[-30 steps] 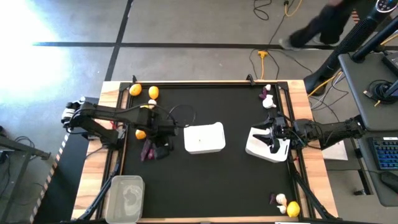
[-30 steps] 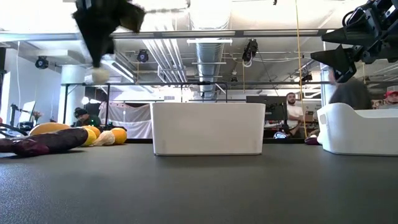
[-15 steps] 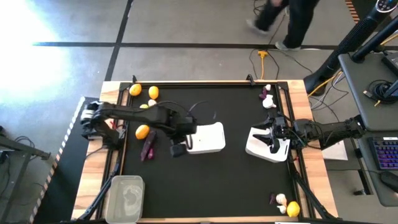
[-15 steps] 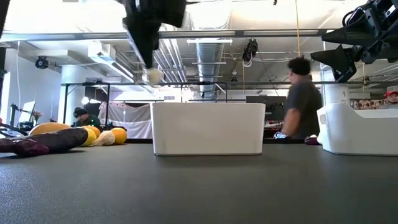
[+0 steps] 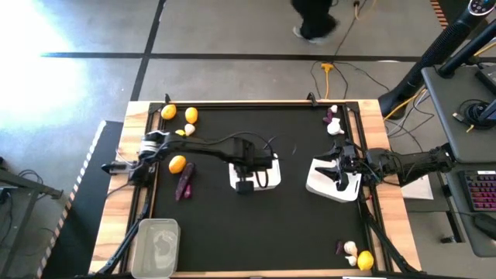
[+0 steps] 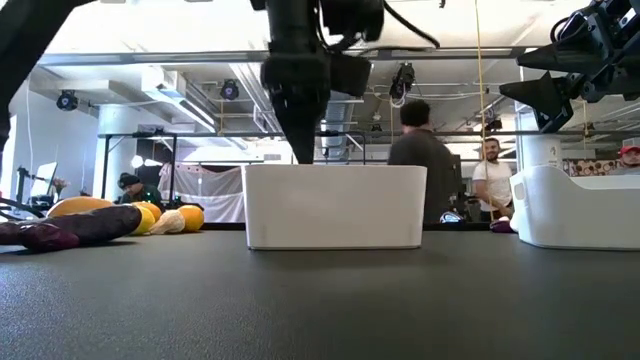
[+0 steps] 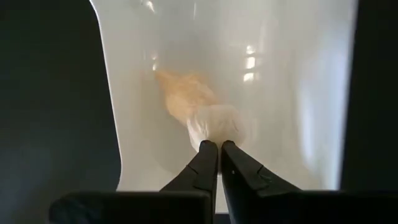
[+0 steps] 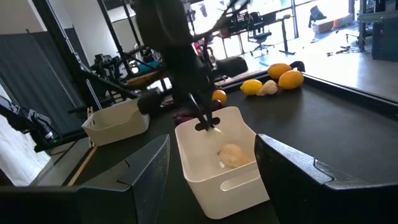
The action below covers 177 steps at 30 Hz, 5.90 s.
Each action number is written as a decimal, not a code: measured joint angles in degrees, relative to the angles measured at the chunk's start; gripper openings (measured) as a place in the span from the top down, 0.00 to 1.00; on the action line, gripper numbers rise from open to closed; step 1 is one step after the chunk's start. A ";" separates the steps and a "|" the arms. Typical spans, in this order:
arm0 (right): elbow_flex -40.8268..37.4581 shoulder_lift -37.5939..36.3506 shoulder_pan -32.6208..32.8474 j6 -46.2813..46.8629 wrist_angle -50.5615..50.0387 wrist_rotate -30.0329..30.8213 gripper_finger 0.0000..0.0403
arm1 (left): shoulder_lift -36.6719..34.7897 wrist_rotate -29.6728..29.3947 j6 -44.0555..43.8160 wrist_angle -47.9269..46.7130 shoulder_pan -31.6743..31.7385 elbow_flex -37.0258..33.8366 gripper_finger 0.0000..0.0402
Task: Sort produce into baskets
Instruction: Put the garlic into the left white bin
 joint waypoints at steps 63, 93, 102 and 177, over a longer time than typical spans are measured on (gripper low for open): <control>0.00 -0.01 0.00 0.00 -0.01 0.00 0.43 | -21.07 -21.93 -17.65 -21.29 5.42 -11.39 0.34; 0.00 0.00 -0.01 0.00 0.00 0.00 0.43 | -29.21 -13.36 -20.19 -7.71 31.00 -32.68 0.37; 0.00 0.00 -0.02 0.00 0.00 0.00 0.43 | -28.27 -11.87 -18.00 2.89 38.80 -38.23 0.37; 0.00 0.00 -0.01 0.00 0.00 0.00 0.43 | -21.70 0.81 -18.66 15.40 53.16 -40.96 0.46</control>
